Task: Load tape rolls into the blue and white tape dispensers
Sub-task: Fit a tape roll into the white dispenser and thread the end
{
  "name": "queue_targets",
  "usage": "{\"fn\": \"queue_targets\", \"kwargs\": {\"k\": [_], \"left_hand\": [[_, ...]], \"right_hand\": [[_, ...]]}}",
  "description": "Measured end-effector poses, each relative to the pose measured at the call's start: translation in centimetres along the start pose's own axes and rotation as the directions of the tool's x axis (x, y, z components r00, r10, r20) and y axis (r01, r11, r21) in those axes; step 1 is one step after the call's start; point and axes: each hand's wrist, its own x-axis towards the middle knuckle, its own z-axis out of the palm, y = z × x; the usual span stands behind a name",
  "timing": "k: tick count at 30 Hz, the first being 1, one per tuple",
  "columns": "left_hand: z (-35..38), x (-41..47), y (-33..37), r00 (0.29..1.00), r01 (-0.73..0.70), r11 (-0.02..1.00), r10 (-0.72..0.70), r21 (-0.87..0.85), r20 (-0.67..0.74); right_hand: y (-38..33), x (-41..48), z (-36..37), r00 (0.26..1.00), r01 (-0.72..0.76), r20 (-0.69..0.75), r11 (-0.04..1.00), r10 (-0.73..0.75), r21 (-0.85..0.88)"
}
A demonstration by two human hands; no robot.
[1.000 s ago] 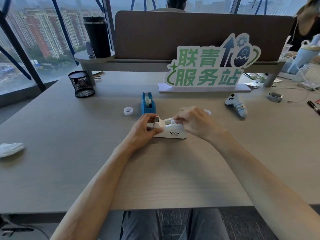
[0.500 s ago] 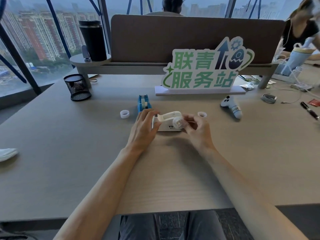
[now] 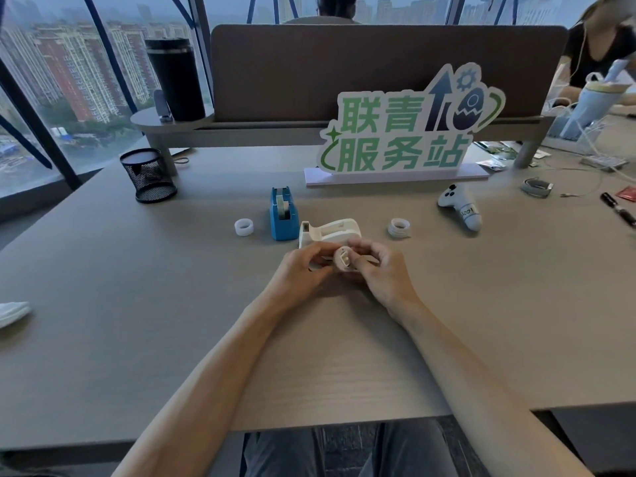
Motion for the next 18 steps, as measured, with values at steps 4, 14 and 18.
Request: {"fn": "queue_targets", "kwargs": {"k": [4, 14, 18], "left_hand": [[-0.1, 0.1, -0.3, 1.000, 0.028, 1.000, -0.028, 0.007, -0.003], [0.2, 0.3, -0.3, 0.997, 0.053, 0.998, -0.051, 0.031, -0.064], [0.1, 0.2, -0.3, 0.997, 0.053, 0.998, -0.051, 0.041, -0.055]], "right_hand": [[0.3, 0.0, 0.0, 0.999, 0.040, -0.005, 0.994, -0.041, -0.101], [0.1, -0.6, -2.3, 0.975, 0.153, -0.069, 0.863, -0.212, -0.482], [0.7, -0.1, -2.9, 0.980, 0.118, -0.058, 0.784, -0.192, -0.610]]}}
